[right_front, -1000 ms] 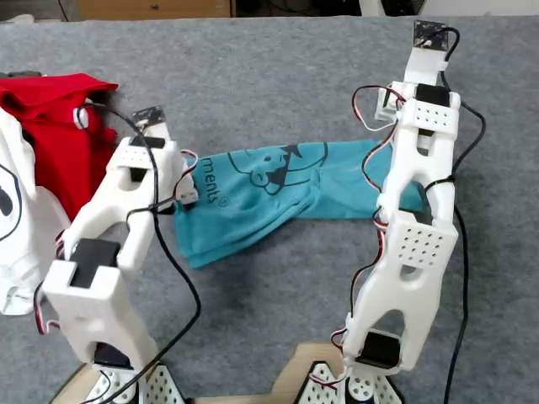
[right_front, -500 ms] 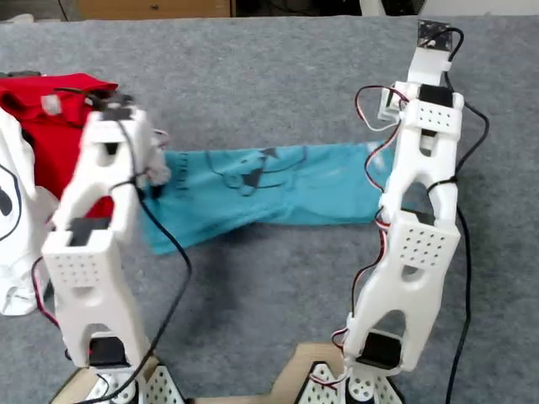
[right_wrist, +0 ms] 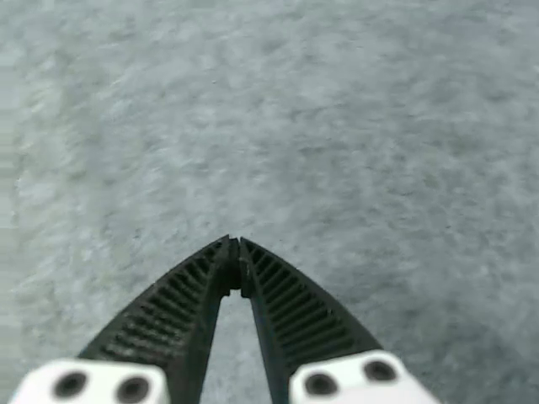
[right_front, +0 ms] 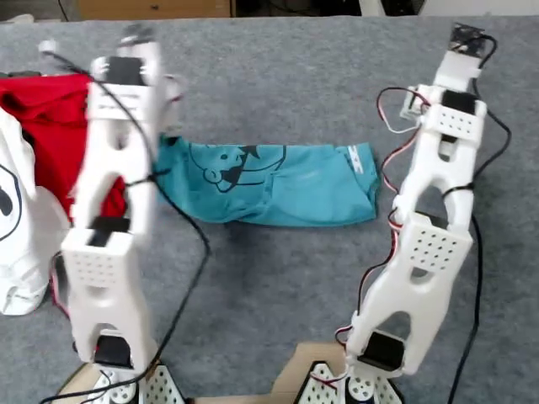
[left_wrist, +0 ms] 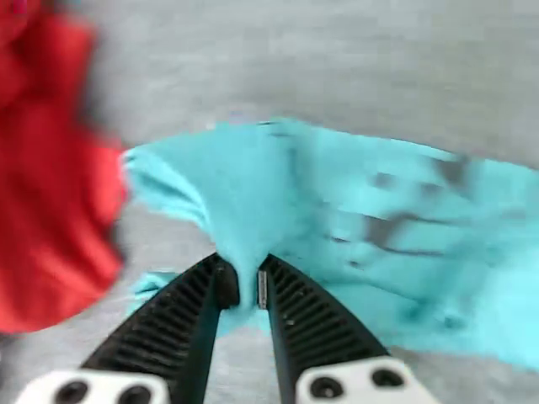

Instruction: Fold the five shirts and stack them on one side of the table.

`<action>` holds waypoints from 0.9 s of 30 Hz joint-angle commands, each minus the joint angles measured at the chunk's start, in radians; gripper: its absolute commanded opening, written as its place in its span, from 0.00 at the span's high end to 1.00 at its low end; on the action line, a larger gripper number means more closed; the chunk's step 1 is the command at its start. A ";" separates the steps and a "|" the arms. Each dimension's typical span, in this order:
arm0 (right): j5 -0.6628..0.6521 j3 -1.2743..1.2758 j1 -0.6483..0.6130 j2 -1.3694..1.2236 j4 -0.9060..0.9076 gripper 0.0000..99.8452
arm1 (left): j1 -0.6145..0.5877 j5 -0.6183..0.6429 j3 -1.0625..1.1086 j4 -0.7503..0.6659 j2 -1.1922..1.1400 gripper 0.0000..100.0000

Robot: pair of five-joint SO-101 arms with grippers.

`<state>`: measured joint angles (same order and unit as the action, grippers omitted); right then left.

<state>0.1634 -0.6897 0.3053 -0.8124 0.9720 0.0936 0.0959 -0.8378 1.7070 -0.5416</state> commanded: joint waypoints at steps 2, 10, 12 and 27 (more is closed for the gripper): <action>0.037 -0.035 0.050 0.001 -0.020 1.00 | 0.210 0.091 -0.080 -0.017 0.033 0.98; 0.037 -0.079 0.104 -0.031 -0.021 1.00 | 0.420 0.218 -0.155 -0.226 -0.064 0.98; 0.037 -0.082 0.113 -0.039 -0.023 1.00 | 0.448 0.239 -0.180 -0.281 -0.099 0.98; 0.037 -0.096 0.120 -0.045 -0.029 1.00 | 0.606 0.288 -0.488 -0.336 -0.282 0.98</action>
<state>0.1895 -0.7311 0.4066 -0.8646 0.9659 0.6736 0.3782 -1.2428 1.3878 -0.8301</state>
